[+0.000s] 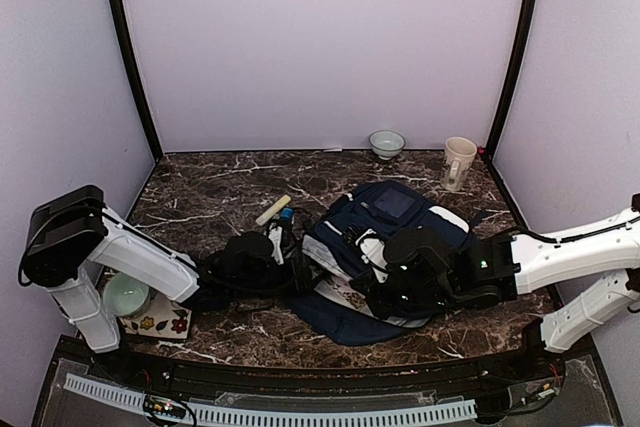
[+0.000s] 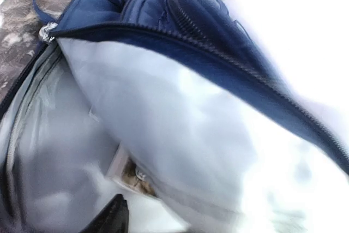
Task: Pack the student bag
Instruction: Place the book in the largest pocket of the bag, then adjust the student bag at the center of the board.
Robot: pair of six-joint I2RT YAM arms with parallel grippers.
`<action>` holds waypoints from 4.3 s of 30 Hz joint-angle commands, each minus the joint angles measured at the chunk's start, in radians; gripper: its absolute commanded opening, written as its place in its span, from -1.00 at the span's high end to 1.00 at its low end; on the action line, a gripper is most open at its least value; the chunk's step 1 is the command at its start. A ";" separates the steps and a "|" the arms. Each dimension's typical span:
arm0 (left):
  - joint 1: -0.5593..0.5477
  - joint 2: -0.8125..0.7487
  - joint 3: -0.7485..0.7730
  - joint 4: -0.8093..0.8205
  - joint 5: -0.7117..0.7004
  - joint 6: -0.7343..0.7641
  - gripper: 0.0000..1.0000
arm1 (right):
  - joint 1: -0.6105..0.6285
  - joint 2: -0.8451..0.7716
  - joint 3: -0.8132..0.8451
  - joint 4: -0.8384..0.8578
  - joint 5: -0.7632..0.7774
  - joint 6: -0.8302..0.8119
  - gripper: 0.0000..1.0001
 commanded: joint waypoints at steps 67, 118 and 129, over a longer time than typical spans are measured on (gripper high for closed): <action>0.241 -0.267 0.074 -0.526 0.013 0.634 -0.26 | -0.056 0.056 -0.067 0.124 0.316 0.310 -0.47; -0.243 -0.284 0.111 -0.619 -0.032 0.603 -0.45 | -0.425 -0.101 -0.300 0.142 0.031 0.279 -0.42; -0.181 -0.230 0.048 -0.627 -0.165 0.665 0.08 | -0.424 -0.197 -0.329 0.152 -0.132 0.246 -0.42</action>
